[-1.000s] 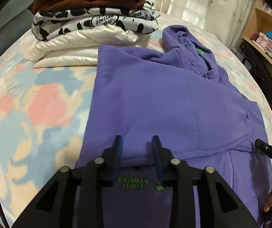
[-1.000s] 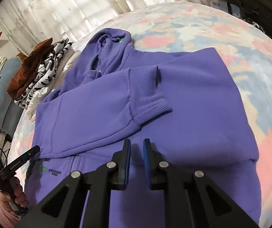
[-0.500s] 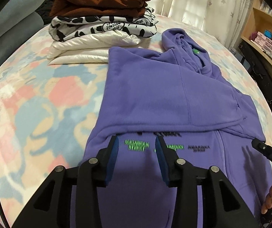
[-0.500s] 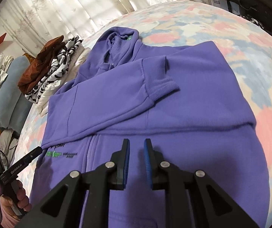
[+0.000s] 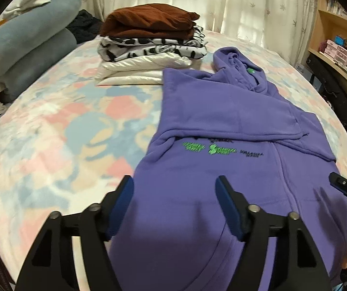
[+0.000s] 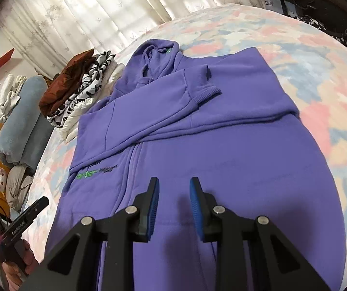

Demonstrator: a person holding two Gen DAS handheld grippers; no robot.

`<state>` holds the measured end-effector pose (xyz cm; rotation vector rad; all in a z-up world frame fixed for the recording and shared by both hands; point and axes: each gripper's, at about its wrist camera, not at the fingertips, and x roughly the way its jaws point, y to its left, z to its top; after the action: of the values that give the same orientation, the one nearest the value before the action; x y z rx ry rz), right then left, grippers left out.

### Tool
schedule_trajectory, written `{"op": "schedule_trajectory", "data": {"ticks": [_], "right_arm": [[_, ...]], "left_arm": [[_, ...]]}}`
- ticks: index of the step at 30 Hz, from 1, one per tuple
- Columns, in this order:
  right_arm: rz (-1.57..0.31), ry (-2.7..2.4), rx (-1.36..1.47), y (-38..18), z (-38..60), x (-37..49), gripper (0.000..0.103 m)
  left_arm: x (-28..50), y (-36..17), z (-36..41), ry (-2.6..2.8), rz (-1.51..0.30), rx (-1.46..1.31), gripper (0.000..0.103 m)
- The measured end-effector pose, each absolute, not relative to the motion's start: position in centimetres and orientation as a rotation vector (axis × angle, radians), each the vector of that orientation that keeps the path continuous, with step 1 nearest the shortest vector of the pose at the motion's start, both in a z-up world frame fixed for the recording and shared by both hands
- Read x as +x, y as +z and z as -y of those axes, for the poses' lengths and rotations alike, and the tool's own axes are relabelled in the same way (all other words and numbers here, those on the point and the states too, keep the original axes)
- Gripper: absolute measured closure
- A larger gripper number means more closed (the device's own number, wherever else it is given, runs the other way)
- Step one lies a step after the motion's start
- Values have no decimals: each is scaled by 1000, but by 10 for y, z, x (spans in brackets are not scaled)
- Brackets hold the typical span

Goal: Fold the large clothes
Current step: 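Lift both grippers away from the hoodie, then move both grippers to the hoodie hem and close them on it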

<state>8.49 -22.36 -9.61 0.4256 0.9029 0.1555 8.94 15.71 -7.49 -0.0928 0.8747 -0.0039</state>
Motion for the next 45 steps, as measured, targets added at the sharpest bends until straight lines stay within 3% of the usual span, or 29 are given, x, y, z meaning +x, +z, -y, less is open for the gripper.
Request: {"op": "schedule_trajectory", "data": {"ticks": [14, 18, 25, 45], "right_arm": [[-898, 139, 430, -99, 226, 19, 77], [-891, 141, 419, -100, 229, -1, 66], [-888, 146, 403, -96, 241, -37, 65], [-866, 284, 591, -104, 353, -116, 64]], "left_arm": [[27, -92, -190, 29, -913, -121, 33], [12, -97, -193, -3, -921, -114, 30], [-12, -103, -211, -186, -944, -182, 29], [-21, -126, -250, -538, -1014, -328, 29]]}}
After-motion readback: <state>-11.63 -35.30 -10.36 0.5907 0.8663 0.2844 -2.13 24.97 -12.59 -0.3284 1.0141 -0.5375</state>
